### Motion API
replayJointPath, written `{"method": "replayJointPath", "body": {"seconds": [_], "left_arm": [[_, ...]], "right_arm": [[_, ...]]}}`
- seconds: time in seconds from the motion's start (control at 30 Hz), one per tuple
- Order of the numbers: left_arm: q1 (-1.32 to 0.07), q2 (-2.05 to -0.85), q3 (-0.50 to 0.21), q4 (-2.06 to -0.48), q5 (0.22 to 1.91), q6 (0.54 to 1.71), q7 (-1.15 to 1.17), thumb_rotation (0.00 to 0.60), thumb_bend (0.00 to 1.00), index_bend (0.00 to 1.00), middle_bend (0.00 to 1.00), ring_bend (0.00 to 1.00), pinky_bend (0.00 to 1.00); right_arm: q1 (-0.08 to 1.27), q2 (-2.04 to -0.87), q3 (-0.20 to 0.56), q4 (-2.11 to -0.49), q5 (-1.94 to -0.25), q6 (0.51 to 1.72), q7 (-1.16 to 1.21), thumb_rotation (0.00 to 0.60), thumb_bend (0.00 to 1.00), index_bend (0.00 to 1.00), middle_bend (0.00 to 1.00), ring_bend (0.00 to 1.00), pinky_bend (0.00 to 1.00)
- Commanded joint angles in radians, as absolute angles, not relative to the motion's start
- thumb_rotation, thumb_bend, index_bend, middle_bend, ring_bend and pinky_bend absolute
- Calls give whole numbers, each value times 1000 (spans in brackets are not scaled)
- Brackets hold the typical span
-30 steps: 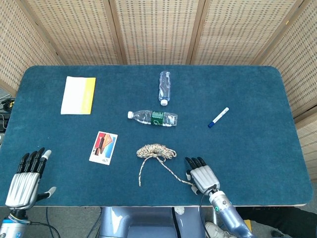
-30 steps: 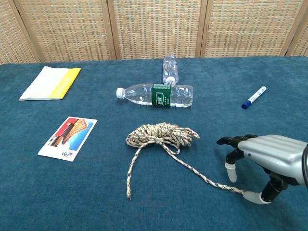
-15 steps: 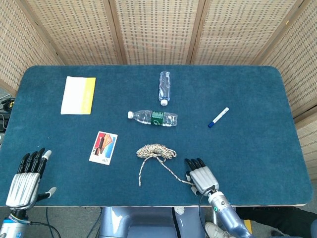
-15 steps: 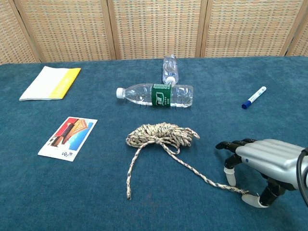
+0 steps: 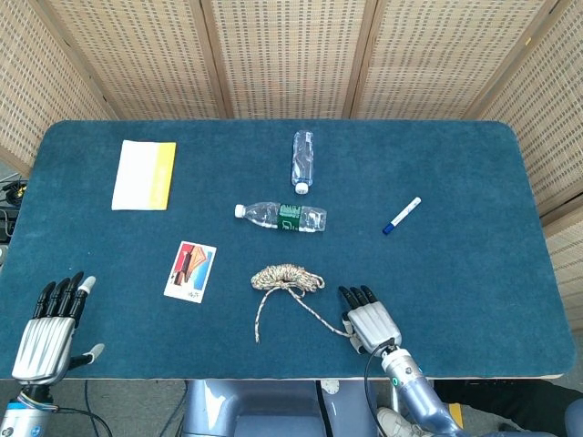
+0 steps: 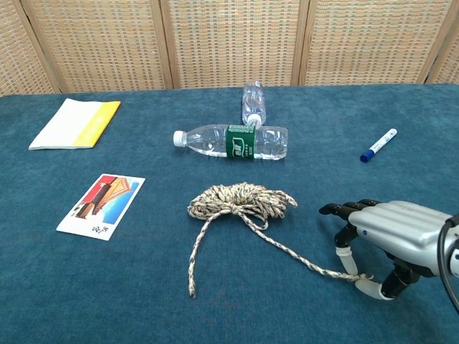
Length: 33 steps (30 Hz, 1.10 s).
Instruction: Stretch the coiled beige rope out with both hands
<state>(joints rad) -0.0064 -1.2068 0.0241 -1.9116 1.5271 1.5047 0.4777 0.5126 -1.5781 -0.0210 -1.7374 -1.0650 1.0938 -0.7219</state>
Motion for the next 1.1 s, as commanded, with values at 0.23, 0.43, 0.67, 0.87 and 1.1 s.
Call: {"method": "replayJointPath", "body": {"seconds": [0.23,0.43,0.67,0.87,1.1], "left_arm": [[-10,-1209,24,-1911,1522,1500,480,600,0,0,0,0,0],[-42,-1228,11,-1905,1492,1448,501,600,1,0,0,0,0],[-137,-1295,-24,-1858,1508,1351,605,600,70,35,0,0,0],[-276,-1341,-14,-1684,1709,1254,559,600,146,154,0,0,0],[-439,-1380,42,-1422,1990,1256,341,600,207,295,0,0,0]], "right_arm": [[515,-1586,-22,-1729,-1072,1100,-720,600,429,588,0,0,0],[516,-1586,-23,-1734,-1090,1108,-718,600,430,598,0,0,0],[518,-1592,-20,-1735,-1082,1117,-737,600,430,599,0,0,0],[521,-1598,-21,-1731,-1074,1118,-754,600,430,601,0,0,0],[525,-1599,-20,-1742,-1066,1126,-780,600,430,602,0,0,0]]}}
